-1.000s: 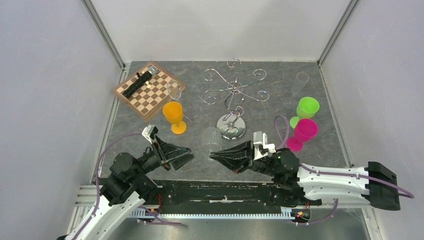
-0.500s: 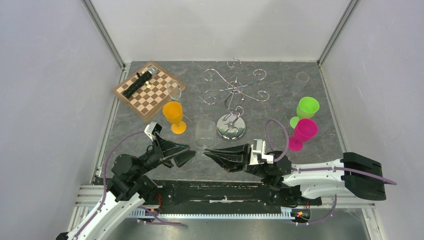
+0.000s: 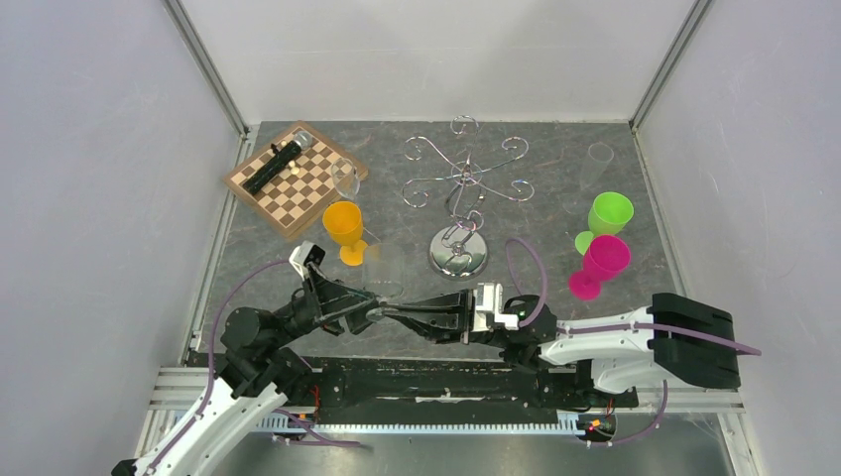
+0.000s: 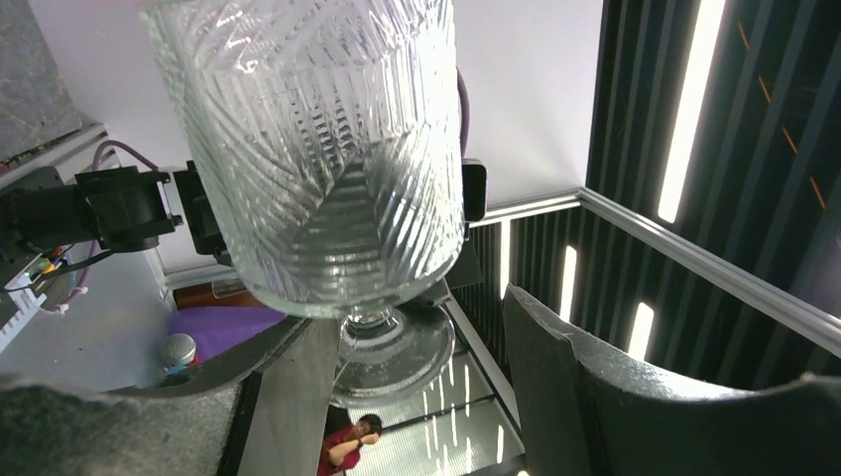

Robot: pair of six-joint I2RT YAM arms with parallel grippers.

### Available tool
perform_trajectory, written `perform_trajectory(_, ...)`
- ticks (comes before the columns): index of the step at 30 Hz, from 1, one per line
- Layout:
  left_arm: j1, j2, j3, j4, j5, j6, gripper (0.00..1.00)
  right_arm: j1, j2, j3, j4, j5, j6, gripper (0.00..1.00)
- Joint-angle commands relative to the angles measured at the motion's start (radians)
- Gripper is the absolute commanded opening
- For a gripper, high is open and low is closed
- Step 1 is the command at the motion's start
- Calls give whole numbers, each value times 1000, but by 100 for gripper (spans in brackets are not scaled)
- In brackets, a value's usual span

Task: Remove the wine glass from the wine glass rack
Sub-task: Place the wine glass at the center of the board.

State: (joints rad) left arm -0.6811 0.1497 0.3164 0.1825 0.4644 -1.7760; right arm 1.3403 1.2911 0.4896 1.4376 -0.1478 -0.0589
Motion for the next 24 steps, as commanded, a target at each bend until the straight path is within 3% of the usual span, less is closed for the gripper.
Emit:
perform_trajectory(1, -3, 13, -11, 92, 57, -52, 66, 7, 21, 70, 300, -37, -43, 0)
perform_trajectory(8, -2, 23, -34, 146, 64, -72, 60, 7, 63, 91, 350, -44, -37, 0)
perform_trajectory(20, -3, 30, -36, 183, 64, -80, 33, 7, 86, 109, 357, -70, -17, 0)
perform_trajectory(24, -3, 40, -33, 191, 72, -76, 29, 7, 93, 108, 356, -68, -7, 0)
